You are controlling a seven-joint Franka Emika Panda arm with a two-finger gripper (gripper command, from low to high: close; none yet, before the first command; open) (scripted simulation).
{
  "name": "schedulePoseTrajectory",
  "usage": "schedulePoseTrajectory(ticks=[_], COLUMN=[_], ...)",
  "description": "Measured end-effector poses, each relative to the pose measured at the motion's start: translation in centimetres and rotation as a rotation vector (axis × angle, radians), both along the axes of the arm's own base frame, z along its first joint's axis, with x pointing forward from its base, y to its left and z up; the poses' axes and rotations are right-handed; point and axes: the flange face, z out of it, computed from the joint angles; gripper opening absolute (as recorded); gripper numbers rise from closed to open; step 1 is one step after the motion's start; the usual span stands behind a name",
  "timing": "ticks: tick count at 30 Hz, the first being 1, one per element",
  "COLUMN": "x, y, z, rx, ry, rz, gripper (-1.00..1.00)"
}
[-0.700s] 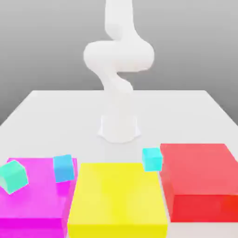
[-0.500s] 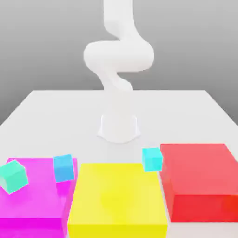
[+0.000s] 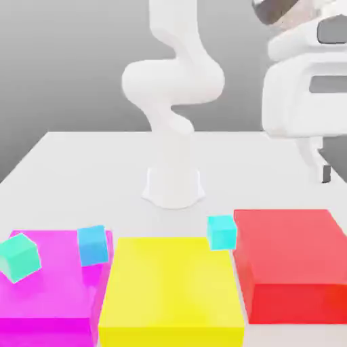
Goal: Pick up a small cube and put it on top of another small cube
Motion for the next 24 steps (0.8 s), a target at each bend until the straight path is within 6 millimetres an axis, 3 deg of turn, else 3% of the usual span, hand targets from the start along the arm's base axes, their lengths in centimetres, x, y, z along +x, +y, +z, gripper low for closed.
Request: schedulePoseTrajectory(ticks=[6,12,16,17,24], x=[0.2,-2.1,-2.5,-2.6,-2.6], y=[5.4,10.7,11.5,11.5,11.5], z=[-10.0,-20.5,-27.3,-28.2,-28.0], rx=[-0.031,-0.062,-0.066,-0.067,-0.066], ry=[0.127,0.254,0.273,0.273,0.274], rz=[0.068,0.145,0.155,0.156,0.156], gripper=[0.00,0.00,0.00,-1.00,-1.00])
